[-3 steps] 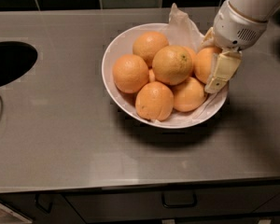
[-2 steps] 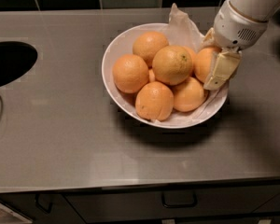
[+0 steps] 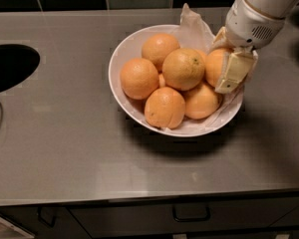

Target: Pick orange from white bowl

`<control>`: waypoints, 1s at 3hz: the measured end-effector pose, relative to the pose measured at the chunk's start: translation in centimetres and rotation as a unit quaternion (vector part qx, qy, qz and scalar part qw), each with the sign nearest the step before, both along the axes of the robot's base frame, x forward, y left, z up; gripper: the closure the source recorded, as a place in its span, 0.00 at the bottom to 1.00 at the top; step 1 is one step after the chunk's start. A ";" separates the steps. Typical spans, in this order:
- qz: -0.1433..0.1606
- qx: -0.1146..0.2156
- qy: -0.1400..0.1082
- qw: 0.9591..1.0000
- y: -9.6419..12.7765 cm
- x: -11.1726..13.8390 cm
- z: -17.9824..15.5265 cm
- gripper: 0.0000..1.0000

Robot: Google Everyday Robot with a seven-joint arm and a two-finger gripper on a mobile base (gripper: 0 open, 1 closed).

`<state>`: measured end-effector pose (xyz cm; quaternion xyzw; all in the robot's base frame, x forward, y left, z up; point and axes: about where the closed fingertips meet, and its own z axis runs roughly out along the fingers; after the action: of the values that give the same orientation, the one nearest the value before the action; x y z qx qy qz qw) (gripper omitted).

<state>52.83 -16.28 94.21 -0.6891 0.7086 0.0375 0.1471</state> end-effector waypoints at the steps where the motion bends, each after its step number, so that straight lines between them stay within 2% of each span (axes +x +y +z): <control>1: 0.008 0.017 -0.019 1.000 0.8 -0.4 1.6 1.00; 2: 0.010 0.027 -0.038 0.999 1.2 -0.9 3.3 1.00; 3: 0.000 0.022 -0.069 0.997 1.0 -1.5 5.9 1.00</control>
Offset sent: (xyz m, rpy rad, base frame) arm -0.0211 0.0126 0.0533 0.0696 -0.1027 0.0292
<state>51.31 -15.27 100.08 -0.6867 0.6955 0.0057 0.2112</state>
